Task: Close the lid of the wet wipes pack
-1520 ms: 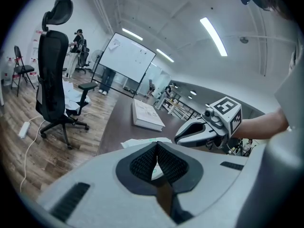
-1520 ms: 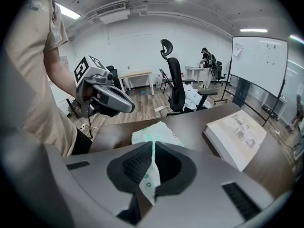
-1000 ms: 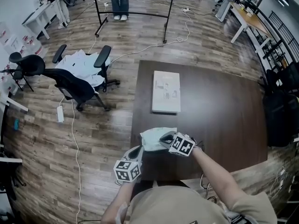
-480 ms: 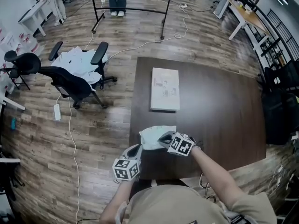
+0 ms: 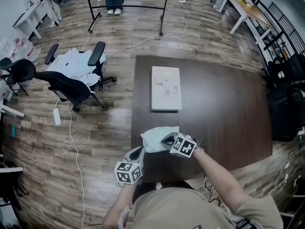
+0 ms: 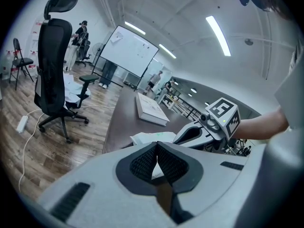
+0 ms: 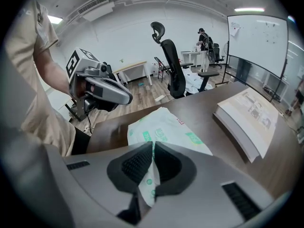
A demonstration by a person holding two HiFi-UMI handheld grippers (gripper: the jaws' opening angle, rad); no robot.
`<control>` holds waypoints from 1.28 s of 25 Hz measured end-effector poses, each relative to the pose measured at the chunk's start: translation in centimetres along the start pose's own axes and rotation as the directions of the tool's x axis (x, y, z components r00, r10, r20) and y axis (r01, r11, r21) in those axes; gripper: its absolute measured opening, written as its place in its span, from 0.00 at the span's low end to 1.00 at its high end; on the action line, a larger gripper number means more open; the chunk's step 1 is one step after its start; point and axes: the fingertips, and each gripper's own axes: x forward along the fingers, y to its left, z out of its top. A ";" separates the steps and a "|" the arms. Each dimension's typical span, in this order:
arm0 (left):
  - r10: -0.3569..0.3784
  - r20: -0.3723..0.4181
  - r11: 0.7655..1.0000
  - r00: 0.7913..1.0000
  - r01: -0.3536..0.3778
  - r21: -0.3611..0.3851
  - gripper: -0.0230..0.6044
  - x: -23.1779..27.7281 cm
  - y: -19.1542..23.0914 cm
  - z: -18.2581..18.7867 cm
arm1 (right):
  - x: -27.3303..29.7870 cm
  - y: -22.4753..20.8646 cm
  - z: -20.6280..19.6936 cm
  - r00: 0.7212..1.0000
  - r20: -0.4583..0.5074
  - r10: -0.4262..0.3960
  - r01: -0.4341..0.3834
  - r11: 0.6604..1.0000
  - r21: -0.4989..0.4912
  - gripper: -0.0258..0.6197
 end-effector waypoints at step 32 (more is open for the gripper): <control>-0.052 0.011 0.996 0.999 0.051 0.077 0.05 0.3 -2.3 3.4 | -8.2 -3.3 -1.7 0.910 0.240 -0.338 0.208 0.873 0.442 0.06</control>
